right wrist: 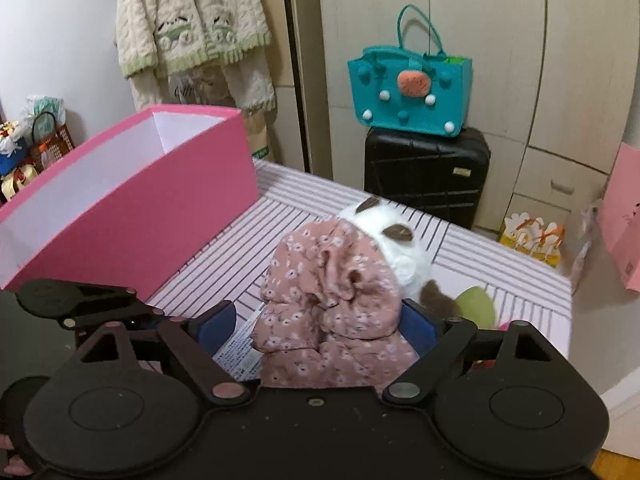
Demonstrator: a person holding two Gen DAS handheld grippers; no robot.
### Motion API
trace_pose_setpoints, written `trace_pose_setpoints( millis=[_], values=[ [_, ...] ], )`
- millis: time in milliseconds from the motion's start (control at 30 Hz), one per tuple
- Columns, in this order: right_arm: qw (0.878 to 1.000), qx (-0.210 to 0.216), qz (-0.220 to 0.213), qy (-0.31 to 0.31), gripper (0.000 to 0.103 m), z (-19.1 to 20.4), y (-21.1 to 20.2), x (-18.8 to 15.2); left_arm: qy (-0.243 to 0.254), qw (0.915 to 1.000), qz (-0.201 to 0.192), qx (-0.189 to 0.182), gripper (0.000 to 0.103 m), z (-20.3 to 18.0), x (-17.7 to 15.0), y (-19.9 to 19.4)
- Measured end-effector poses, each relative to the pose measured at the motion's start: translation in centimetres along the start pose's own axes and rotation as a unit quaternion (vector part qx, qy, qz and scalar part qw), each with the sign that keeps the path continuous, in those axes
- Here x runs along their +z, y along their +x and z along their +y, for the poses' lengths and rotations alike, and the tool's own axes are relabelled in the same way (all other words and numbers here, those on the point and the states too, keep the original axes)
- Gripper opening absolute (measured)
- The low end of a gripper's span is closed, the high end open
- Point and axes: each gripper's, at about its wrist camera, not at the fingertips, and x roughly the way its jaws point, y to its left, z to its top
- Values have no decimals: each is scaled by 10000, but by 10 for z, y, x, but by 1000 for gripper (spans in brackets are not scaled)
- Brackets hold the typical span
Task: Organize soft objects
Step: 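Grasp the pink floral scrunchie with the right gripper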
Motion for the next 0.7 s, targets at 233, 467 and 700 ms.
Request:
trace_pose_setpoints(
  millis=[233, 467, 700],
  values=[
    [9991, -349, -6, 255, 52, -5, 4, -10, -19, 9999, 127, -50, 50, 4, -1, 9],
    [9960, -322, -314, 773, 19, -22, -32, -20, -74, 9994, 232, -237, 51, 8, 0, 4],
    [9935, -405, -149, 1051, 20, -29, -51, -45, -145, 9996, 241, -74, 51, 5, 9, 15]
  ],
)
